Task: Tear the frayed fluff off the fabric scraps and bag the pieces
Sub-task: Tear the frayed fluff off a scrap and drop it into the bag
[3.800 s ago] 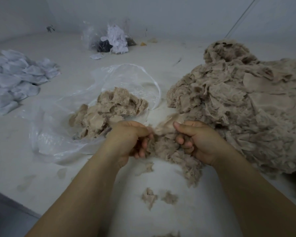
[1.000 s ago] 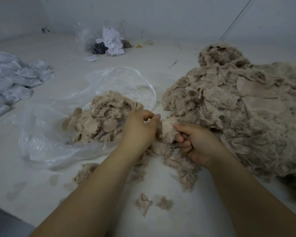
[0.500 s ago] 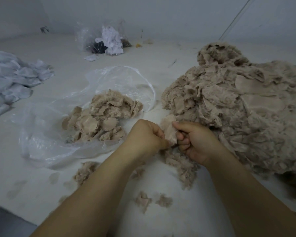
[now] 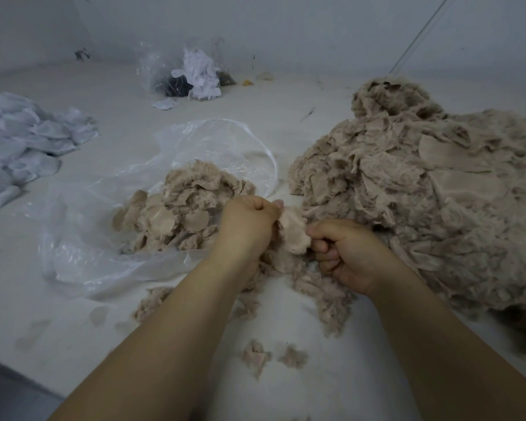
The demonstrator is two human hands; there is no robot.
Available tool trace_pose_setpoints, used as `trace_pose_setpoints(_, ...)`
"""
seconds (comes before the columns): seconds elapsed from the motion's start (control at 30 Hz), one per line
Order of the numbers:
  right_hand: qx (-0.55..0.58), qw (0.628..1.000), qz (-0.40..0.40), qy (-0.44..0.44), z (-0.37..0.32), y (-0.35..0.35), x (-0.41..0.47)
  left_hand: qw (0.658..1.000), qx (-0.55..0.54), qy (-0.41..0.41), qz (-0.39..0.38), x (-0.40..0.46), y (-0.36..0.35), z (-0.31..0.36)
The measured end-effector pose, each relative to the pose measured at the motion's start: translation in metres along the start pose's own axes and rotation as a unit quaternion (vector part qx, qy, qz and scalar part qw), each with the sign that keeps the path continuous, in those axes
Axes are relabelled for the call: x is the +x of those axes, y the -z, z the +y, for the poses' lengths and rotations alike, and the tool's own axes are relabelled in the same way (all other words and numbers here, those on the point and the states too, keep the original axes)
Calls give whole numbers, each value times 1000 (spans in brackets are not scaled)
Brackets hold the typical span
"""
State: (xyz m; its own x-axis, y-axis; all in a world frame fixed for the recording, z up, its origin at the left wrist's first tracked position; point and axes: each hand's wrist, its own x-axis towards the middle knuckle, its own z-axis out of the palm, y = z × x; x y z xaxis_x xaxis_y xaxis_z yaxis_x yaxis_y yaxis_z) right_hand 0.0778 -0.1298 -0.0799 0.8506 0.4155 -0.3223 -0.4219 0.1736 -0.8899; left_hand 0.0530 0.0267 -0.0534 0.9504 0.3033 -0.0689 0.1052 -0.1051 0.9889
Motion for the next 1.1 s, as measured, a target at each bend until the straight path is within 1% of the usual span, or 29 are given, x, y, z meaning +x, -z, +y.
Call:
trace_pose_setpoints(0.07,-4,1000,5,-1,0,0,1,1000,-5,-4,-3,0,2,0)
trace_pose_setpoints(0.17,12,1000,-5,-16,-1,-1,2,999,20,-15,-26,-1,0,0)
trace_pose_setpoints(0.23,-9,1000,-17,-4,-2,-2,0,999,33,-18,-35,-2,-1,1)
trace_pose_setpoints(0.3,-31,999,-20,11,0,-1,0,999,30,-19,-30,-2,-1,2)
trace_pose_setpoints(0.4,-9,1000,-8,11,2,1,2,999,41,-27,-13,-4,1,5)
trace_pose_setpoints(0.47,22,1000,-1,-1,1,1,3,994,99,-27,-46,-7,4,5)
trace_pose_setpoints(0.53,33,999,3,-10,0,2,4,981,158,-17,-109,-12,6,2)
trace_pose_setpoints(0.57,37,999,4,-12,0,2,5,976,172,-11,-129,-13,7,0)
trace_pose_setpoints(0.67,45,999,8,-13,1,2,5,975,168,18,-145,-14,10,-6)
trace_pose_setpoints(0.8,67,998,10,-15,1,4,7,959,178,49,-217,-18,20,-1)
trace_pose_setpoints(0.87,54,998,7,-12,1,3,7,964,155,48,-209,-19,21,1)
trace_pose_setpoints(0.97,14,1000,-12,-2,1,3,4,979,145,22,-140,-16,15,1)
trace_pose_setpoints(1.0,5,1000,-19,2,1,3,3,979,157,12,-132,-15,13,1)
trace_pose_setpoints(1.1,0,1000,-20,11,1,3,2,966,201,-14,-161,-15,10,0)
